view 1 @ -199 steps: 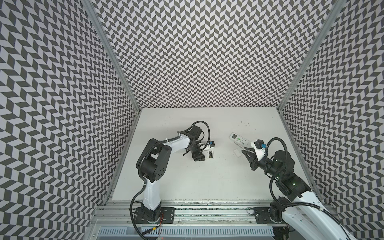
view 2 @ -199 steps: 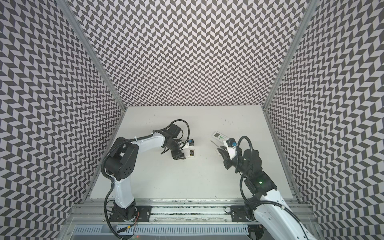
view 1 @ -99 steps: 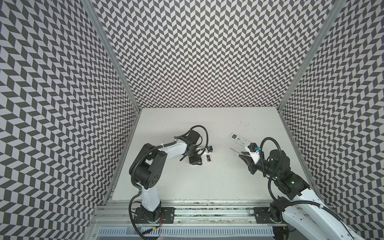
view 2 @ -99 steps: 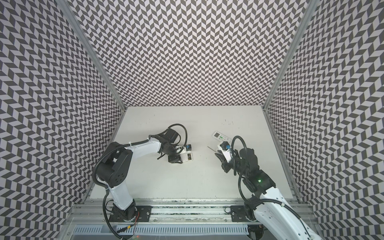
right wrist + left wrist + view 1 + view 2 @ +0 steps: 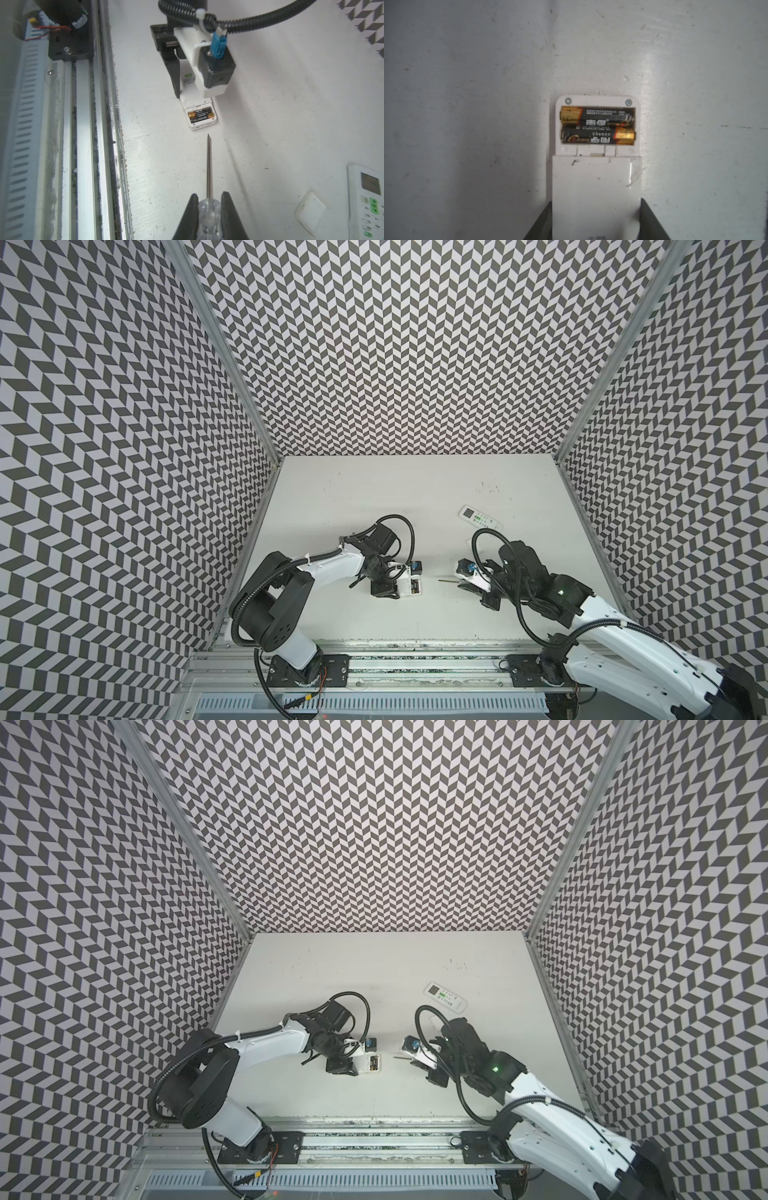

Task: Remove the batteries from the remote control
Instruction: 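Bring the screwdriver tip to the batteries in the remote held by the left gripper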

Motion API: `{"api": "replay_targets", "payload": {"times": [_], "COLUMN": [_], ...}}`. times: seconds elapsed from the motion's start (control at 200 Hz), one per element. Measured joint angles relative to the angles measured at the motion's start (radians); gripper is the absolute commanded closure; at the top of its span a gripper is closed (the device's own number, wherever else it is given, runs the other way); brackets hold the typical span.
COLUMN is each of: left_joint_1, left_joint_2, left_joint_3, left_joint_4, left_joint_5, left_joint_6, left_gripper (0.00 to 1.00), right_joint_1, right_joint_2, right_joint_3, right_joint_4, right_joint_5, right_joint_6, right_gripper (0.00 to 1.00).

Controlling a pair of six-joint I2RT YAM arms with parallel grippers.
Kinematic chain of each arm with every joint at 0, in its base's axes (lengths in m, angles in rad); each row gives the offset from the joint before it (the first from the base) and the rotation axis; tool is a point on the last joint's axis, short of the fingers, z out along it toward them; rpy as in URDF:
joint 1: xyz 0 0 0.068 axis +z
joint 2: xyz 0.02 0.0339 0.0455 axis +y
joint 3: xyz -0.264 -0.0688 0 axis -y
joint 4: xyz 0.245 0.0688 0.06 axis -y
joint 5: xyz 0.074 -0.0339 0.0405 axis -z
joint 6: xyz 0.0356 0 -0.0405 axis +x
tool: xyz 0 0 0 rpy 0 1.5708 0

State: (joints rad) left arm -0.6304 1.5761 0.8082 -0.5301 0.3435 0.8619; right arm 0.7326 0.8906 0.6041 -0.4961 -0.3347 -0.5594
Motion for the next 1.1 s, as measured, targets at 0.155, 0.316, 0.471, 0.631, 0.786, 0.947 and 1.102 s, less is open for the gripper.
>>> {"api": "replay_targets", "payload": {"times": [0.155,0.316,0.471,0.631,0.786,0.947,1.102], "left_joint_1": [0.0,-0.005,-0.018,-0.031,-0.042,-0.05,-0.051], "left_joint_2": [-0.027,-0.045,-0.047,-0.047,-0.048,-0.048,-0.048], "left_joint_3": [-0.024,-0.029,-0.038,-0.064,-0.066,-0.066,-0.066], "left_joint_4": [0.004,0.01,0.03,0.043,0.051,0.052,0.053], "left_joint_5": [0.011,0.023,0.026,0.024,0.009,0.001,0.0], "left_joint_6": [0.013,0.017,0.023,0.033,0.042,0.055,0.062], "left_gripper": [0.66,0.67,0.67,0.68,0.67,0.67,0.67], "right_joint_1": [0.045,0.079,0.112,0.129,0.133,0.137,0.142], "right_joint_2": [0.076,0.15,0.235,0.278,0.283,0.288,0.29], "right_joint_3": [0.013,0.015,0.029,0.035,0.035,0.034,0.031], "right_joint_4": [0.007,0.048,0.088,0.127,0.158,0.176,0.19], "right_joint_5": [-0.017,-0.029,-0.045,-0.049,-0.029,-0.014,-0.01], "right_joint_6": [-0.01,-0.004,0.003,0.01,0.029,0.044,0.053], "right_gripper": [1.0,1.0,1.0,1.0,1.0,1.0,1.0]}}
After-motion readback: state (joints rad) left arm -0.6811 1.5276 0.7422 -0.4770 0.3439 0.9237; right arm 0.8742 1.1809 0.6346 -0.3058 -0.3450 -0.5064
